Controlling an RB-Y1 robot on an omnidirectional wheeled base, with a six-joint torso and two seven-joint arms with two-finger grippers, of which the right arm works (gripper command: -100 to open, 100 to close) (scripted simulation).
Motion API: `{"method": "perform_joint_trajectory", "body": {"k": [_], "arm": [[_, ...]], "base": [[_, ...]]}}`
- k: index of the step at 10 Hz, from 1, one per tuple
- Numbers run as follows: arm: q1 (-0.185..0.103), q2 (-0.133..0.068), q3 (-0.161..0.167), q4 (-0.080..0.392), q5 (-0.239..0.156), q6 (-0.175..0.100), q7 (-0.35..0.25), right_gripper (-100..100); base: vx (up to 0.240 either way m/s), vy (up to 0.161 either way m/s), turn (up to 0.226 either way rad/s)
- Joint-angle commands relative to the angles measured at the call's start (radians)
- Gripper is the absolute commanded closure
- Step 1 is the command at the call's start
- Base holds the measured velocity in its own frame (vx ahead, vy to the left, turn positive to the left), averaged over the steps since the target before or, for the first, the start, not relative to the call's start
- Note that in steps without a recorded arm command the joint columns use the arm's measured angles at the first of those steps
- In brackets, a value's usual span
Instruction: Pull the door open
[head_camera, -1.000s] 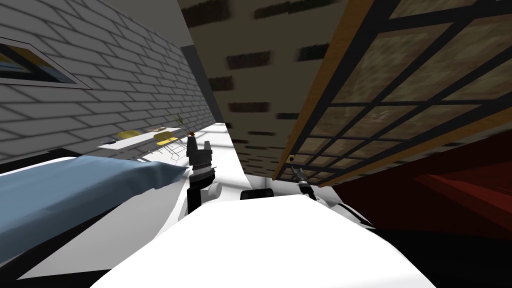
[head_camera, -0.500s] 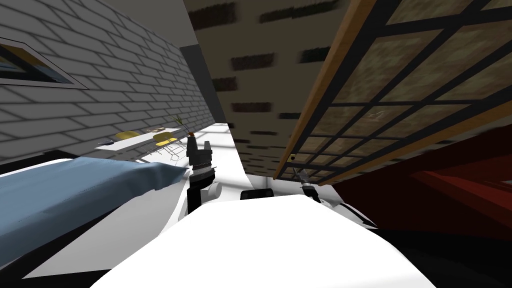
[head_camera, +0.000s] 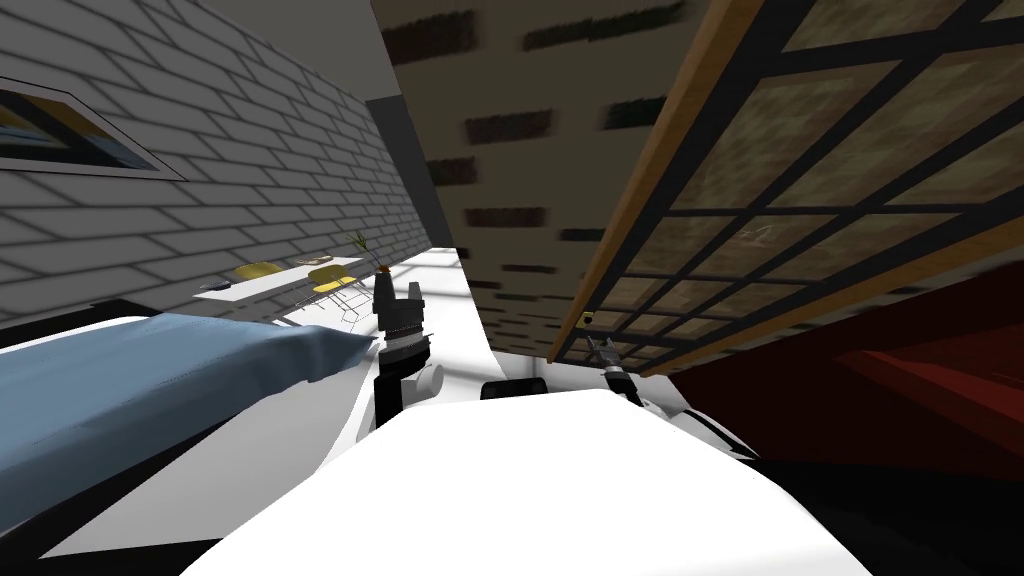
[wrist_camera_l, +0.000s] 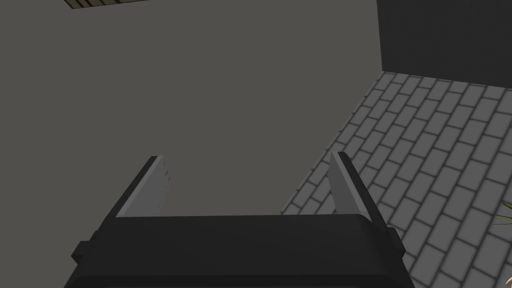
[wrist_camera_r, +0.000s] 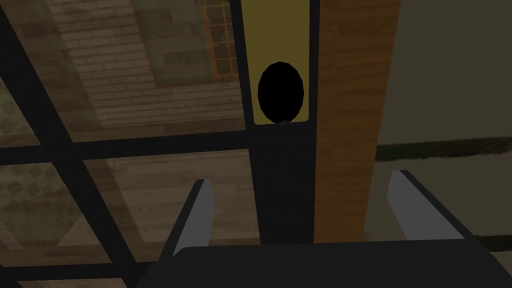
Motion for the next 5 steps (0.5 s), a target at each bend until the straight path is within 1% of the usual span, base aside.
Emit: {"method": "perform_joint_trajectory", "body": {"k": [1, 3, 5], "arm": [[-0.010, 0.004, -0.004, 0.010, -0.002, 0.001, 0.003, -100], [-0.012, 0.005, -0.006, 0.011, -0.003, 0.003, 0.005, -100], [-0.020, 0.009, -0.013, 0.015, -0.007, 0.012, 0.012, -100]], "base": [[0.166, -0.050, 0.043], [0.107, -0.040, 0.018], [0.166, -0.050, 0.055]]}}
